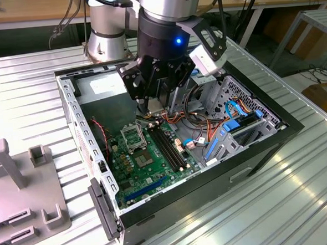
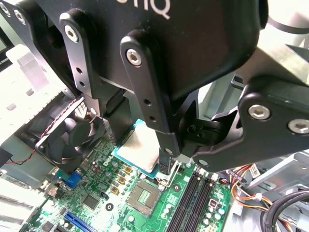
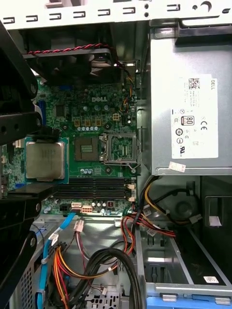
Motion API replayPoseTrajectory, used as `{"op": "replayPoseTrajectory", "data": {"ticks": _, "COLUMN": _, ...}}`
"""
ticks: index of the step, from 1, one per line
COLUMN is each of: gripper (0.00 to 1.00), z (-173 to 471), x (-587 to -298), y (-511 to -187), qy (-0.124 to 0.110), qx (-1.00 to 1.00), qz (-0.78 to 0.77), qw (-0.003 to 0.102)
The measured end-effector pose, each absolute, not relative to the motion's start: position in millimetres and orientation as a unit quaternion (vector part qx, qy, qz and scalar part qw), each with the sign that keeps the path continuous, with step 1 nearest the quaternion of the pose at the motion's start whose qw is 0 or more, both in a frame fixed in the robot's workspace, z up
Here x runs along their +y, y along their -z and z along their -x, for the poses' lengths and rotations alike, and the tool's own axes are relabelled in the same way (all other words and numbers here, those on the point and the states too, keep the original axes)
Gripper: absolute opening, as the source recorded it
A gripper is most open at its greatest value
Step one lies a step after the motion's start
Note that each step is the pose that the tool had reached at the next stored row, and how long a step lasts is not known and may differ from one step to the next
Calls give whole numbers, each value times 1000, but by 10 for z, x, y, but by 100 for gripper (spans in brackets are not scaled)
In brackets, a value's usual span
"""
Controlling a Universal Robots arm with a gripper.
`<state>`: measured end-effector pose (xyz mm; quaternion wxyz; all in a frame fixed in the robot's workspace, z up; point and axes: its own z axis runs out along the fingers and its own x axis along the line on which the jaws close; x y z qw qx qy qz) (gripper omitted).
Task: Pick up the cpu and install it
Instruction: 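Place the cpu into insertion slot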
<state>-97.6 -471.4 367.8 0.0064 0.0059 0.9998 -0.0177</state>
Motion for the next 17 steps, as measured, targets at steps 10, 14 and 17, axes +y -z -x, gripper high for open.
{"op": "replayPoseTrajectory", "data": {"ticks": 10, "gripper": 47, "z": 983, "x": -4713, "y": -3621, "qy": 18, "qx": 1000, "qz": -6, "qw": 6}}
{"op": "replayPoseTrajectory", "data": {"ticks": 14, "gripper": 47, "z": 983, "x": -4713, "y": -3604, "qy": 18, "qx": 1000, "qz": -6, "qw": 6}}
{"op": "replayPoseTrajectory", "data": {"ticks": 17, "gripper": 47, "z": 983, "x": -4713, "y": -3594, "qy": 18, "qx": 1000, "qz": -6, "qw": 6}}
